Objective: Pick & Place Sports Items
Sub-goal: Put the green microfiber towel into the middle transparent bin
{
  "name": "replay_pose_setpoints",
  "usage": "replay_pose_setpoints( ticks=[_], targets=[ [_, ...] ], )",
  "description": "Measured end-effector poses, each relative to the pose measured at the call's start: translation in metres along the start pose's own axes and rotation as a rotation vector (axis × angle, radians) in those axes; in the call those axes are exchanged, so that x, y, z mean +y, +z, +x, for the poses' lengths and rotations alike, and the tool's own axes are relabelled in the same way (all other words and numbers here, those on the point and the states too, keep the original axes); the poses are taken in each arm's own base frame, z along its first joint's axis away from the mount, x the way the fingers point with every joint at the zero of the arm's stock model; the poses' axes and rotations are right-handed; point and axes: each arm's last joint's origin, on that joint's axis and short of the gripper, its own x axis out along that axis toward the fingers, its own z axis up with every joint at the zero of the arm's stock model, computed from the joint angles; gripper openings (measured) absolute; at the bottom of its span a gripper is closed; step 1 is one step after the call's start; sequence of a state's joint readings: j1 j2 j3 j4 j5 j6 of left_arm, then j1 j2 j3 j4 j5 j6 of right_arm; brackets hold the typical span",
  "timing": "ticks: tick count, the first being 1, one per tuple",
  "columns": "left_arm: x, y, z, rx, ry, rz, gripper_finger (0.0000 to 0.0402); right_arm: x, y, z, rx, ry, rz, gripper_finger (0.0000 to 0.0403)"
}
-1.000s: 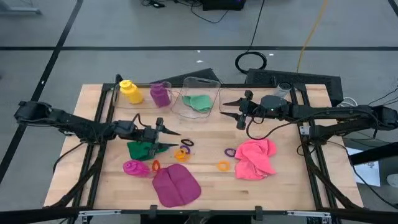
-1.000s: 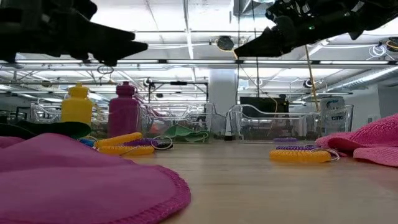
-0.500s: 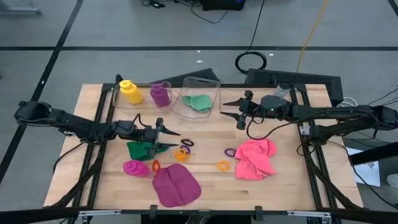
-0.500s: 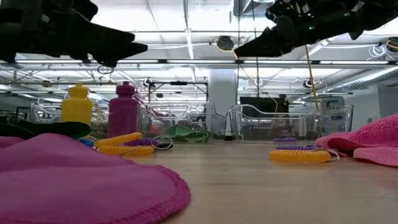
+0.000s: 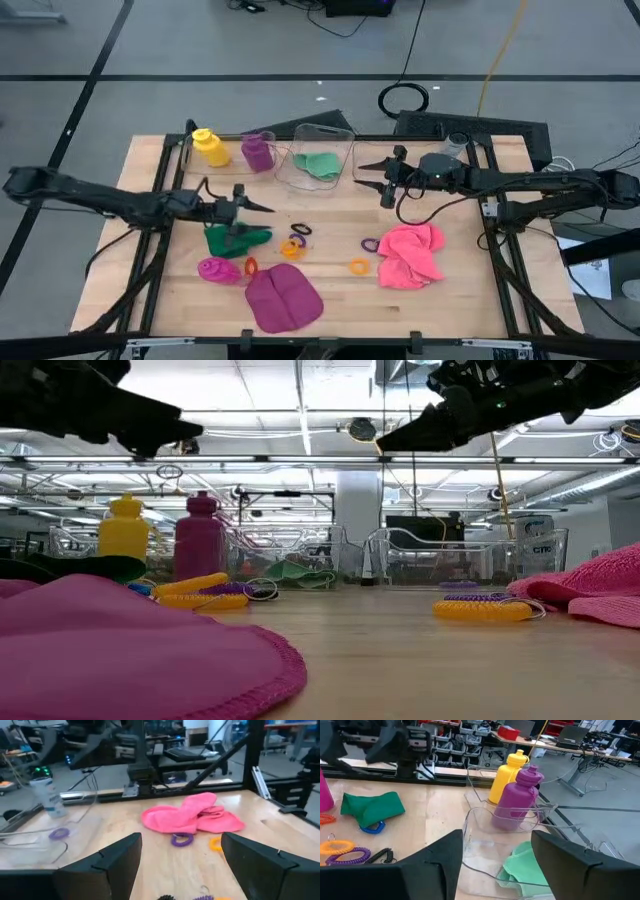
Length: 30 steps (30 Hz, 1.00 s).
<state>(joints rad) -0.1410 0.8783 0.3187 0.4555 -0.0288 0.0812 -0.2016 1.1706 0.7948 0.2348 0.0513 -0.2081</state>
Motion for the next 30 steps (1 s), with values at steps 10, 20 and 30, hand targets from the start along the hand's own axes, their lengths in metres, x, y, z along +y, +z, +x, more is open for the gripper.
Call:
replay_pose_setpoints(
  ticks=[10, 20, 30],
  targets=[
    [-0.001, -0.007, 0.003, 0.053, -0.005, -0.005, 0.0232, -0.001, 0.004, 0.0, -0.046, -0.01, -0.061, 0.0169],
    [0.003, -0.021, 0.002, 0.371, 0.001, -0.099, 0.0232, -0.003, 0.015, -0.001, -0.161, -0.026, 0.1, 0.0169],
    [0.007, -0.014, -0.003, 0.573, 0.024, -0.188, 0.0232, -0.003, 0.017, -0.002, -0.177, -0.023, 0.15, 0.0169]
  ],
)
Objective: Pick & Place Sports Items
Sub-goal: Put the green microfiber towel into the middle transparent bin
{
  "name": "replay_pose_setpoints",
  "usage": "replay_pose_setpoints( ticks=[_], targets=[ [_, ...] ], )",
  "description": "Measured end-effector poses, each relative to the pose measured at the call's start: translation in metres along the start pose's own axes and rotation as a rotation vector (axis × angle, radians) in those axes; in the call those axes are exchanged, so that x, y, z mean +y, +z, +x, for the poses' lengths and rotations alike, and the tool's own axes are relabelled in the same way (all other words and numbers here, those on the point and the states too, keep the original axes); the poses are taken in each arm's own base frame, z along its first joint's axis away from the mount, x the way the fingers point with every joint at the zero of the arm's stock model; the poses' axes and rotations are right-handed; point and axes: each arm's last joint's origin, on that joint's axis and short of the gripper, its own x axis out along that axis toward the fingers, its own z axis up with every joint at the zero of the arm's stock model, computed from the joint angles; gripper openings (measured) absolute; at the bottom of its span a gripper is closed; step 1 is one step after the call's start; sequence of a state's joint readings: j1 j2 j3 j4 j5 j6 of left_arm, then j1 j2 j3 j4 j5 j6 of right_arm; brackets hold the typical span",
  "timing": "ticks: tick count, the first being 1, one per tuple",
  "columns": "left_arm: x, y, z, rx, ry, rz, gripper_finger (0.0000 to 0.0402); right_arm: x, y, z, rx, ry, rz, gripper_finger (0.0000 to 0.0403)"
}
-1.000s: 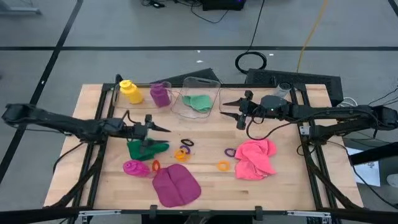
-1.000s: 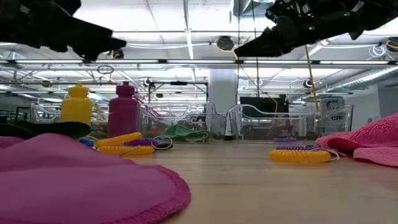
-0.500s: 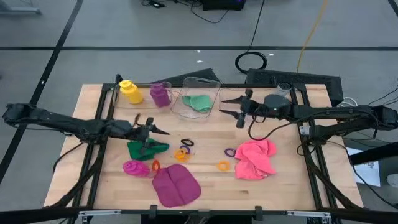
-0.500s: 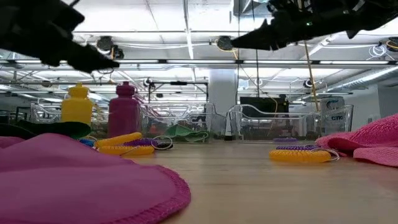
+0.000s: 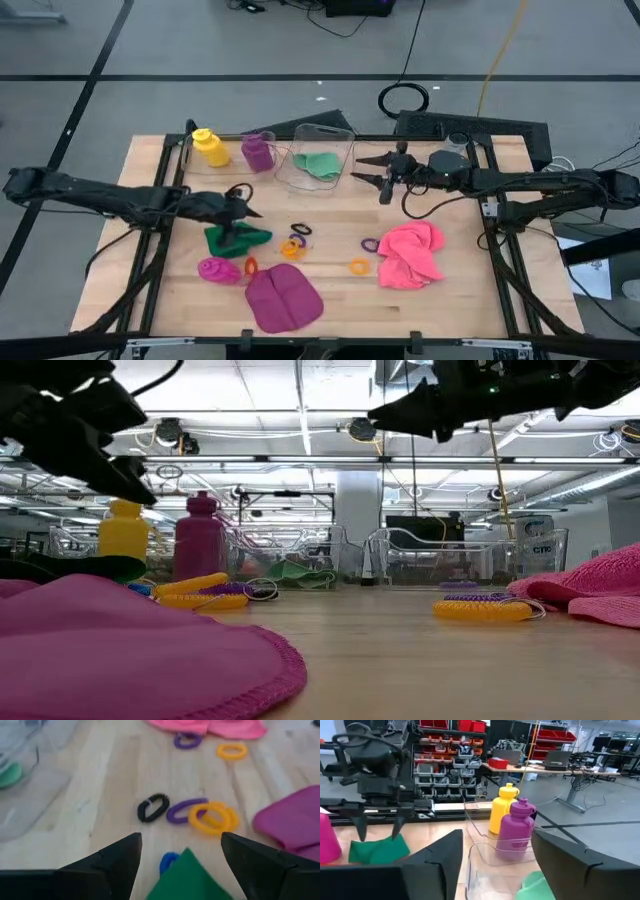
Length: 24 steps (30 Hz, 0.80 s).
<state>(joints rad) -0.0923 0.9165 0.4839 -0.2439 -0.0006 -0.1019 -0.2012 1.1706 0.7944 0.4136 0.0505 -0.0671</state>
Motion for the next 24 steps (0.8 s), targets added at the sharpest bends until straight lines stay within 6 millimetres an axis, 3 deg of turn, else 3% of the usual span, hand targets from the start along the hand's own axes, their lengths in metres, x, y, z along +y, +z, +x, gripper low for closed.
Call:
replay_pose_setpoints(
  ticks=[4, 16, 24],
  targets=[
    [0.005, -0.002, 0.003, 0.024, 0.022, -0.03, 0.0232, 0.0, 0.0, 0.0, 0.004, 0.0, 0.003, 0.0169],
    [0.009, -0.014, 0.044, 0.189, -0.038, -0.051, 0.0232, 0.0, -0.004, 0.0, 0.037, 0.003, -0.006, 0.0169],
    [0.009, -0.018, 0.051, 0.226, -0.057, -0.053, 0.0232, 0.0, -0.005, 0.0, 0.05, 0.004, -0.022, 0.0169]
  ],
)
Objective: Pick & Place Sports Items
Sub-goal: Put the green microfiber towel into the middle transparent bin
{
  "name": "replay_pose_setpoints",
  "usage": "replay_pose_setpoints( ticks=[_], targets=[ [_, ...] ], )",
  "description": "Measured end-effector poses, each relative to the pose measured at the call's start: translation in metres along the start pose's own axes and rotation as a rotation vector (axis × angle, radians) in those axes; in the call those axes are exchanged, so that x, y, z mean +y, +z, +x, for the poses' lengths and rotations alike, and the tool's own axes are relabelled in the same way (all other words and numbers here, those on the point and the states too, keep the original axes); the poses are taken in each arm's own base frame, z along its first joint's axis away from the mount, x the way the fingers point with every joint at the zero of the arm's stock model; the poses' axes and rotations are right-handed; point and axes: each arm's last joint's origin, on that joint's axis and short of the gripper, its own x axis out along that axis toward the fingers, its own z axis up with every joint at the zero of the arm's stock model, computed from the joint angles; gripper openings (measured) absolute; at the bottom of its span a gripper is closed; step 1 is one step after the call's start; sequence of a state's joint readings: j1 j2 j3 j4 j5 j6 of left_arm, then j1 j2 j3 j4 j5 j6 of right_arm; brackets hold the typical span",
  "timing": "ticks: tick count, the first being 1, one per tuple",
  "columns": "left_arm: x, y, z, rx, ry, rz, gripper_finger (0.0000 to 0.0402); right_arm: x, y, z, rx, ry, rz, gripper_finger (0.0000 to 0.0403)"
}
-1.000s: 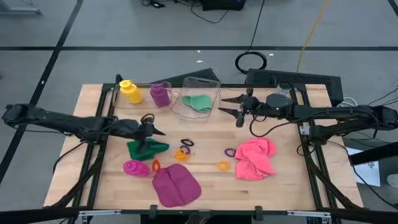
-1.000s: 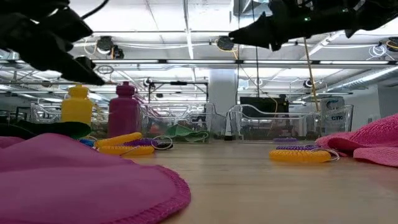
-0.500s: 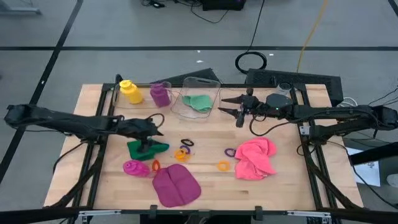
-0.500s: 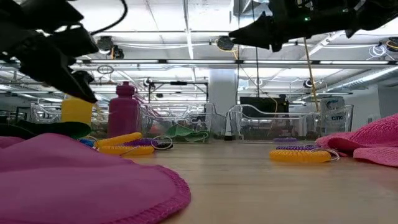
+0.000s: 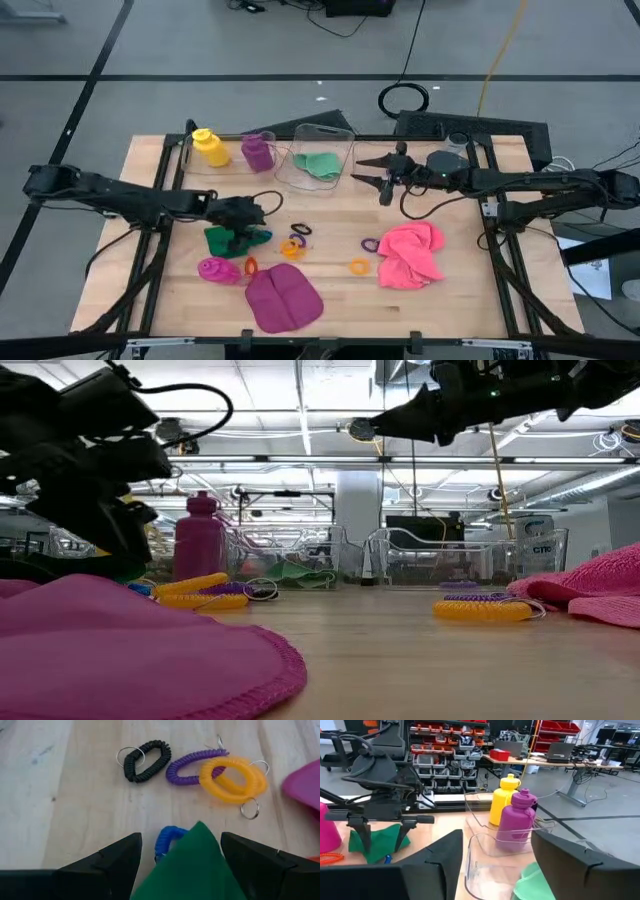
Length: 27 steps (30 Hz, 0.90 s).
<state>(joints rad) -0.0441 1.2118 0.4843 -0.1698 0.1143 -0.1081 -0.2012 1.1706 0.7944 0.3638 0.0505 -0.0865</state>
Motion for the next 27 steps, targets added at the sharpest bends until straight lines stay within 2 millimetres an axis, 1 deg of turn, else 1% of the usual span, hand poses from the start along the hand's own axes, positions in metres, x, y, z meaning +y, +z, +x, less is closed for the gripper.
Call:
replay_pose_setpoints(
  ticks=[10, 13, 15, 17, 25, 26, 27],
  targets=[
    [0.0009, -0.0068, -0.0002, 0.069, 0.016, -0.019, 0.0232, 0.0, 0.0001, 0.0, -0.001, 0.0, -0.007, 0.0169],
    [0.001, -0.0069, -0.0002, 0.07, 0.018, -0.019, 0.022, 0.0, 0.0002, 0.0, -0.002, -0.001, -0.007, 0.0169],
    [0.001, -0.007, -0.0002, 0.072, 0.018, -0.019, 0.0198, 0.0, 0.0002, 0.0, -0.002, -0.001, -0.007, 0.0169],
    [0.001, -0.0071, -0.0002, 0.072, 0.019, -0.02, 0.0167, 0.0, 0.0002, 0.0, -0.002, 0.0, -0.007, 0.0169],
    [0.0013, -0.0091, -0.0004, 0.093, 0.022, -0.016, 0.0011, 0.0, 0.0002, 0.0, -0.002, -0.001, -0.007, 0.0169],
    [0.0013, -0.0092, -0.0004, 0.094, 0.021, -0.011, 0.0002, 0.0, 0.0002, 0.0, -0.002, -0.001, -0.007, 0.0169],
    [0.0013, -0.0092, -0.0004, 0.094, 0.022, -0.006, 0.0003, 0.0, 0.0002, 0.0, -0.002, -0.001, -0.007, 0.0169]
  ],
)
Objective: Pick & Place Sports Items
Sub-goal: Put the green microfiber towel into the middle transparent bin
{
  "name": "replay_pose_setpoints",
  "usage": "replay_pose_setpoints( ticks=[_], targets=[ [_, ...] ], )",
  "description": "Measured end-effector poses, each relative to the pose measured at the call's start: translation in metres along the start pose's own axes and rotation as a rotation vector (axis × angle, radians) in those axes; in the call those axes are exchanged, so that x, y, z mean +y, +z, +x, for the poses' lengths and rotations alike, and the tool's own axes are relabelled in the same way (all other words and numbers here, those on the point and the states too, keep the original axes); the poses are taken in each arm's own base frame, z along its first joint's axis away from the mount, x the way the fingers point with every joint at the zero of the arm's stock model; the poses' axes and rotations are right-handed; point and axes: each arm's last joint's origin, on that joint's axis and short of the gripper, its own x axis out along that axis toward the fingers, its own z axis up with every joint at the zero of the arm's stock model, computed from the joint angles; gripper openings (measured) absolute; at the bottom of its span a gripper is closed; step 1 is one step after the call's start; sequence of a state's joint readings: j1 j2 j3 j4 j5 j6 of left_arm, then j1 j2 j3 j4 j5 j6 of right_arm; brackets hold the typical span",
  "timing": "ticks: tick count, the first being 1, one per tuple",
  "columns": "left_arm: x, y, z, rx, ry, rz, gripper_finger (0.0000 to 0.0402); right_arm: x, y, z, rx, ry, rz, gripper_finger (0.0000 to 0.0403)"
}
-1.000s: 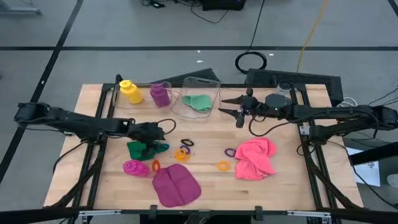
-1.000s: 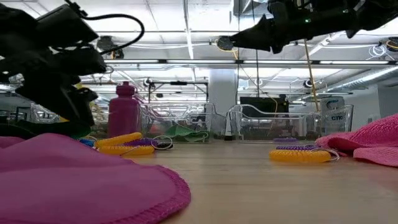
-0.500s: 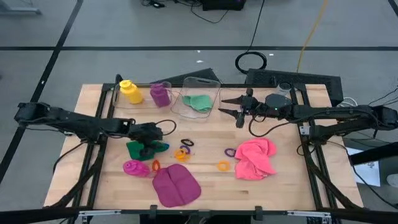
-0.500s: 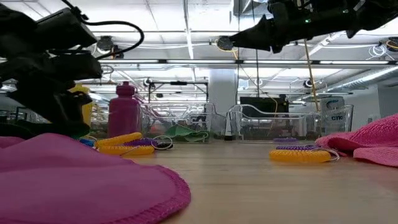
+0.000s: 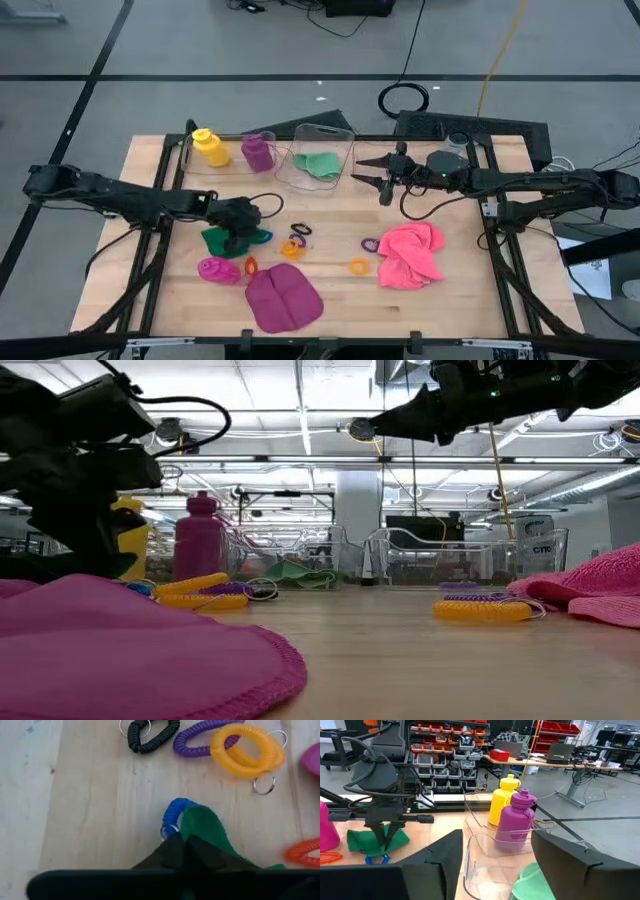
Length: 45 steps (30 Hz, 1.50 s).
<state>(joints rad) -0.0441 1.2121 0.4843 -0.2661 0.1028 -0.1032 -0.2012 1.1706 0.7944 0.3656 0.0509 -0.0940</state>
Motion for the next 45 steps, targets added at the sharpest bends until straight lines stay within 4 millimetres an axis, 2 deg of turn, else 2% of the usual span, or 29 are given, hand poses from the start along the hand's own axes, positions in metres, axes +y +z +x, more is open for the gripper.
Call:
replay_pose_setpoints(
  ticks=[3, 8, 15, 22, 25, 31, 35, 39, 45],
  targets=[
    [0.0, 0.0, 0.0, -0.001, 0.001, 0.041, 0.0015, 0.0, 0.0, 0.0, -0.001, 0.0, 0.0, 0.0169],
    [0.0, 0.007, -0.003, -0.017, 0.048, 0.109, 0.0002, 0.0, 0.001, 0.0, -0.013, -0.001, 0.001, 0.0169],
    [-0.007, 0.044, -0.031, -0.059, 0.08, 0.195, 0.0003, 0.0, 0.001, 0.0, -0.015, -0.001, 0.001, 0.0169],
    [-0.009, 0.076, -0.052, -0.167, 0.244, 0.32, 0.0001, 0.002, -0.002, 0.0, 0.017, 0.014, 0.002, 0.0169],
    [-0.007, 0.089, -0.06, -0.234, 0.331, 0.339, 0.0002, 0.007, -0.003, 0.002, 0.013, 0.074, -0.012, 0.0169],
    [0.002, 0.11, -0.072, -0.414, 0.41, 0.345, 0.0002, 0.034, -0.013, 0.021, -0.064, 0.186, -0.151, 0.0169],
    [0.009, 0.118, -0.077, -0.503, 0.442, 0.31, 0.0001, 0.049, -0.025, 0.04, -0.142, 0.101, -0.223, 0.0169],
    [0.013, 0.121, -0.08, -0.547, 0.449, 0.26, 0.0001, 0.054, -0.039, 0.055, -0.178, -0.009, -0.249, 0.0169],
    [0.014, 0.123, -0.082, -0.576, 0.448, 0.241, 0.0001, 0.058, -0.051, 0.07, -0.2, 0.029, -0.201, 0.0169]
  ],
)
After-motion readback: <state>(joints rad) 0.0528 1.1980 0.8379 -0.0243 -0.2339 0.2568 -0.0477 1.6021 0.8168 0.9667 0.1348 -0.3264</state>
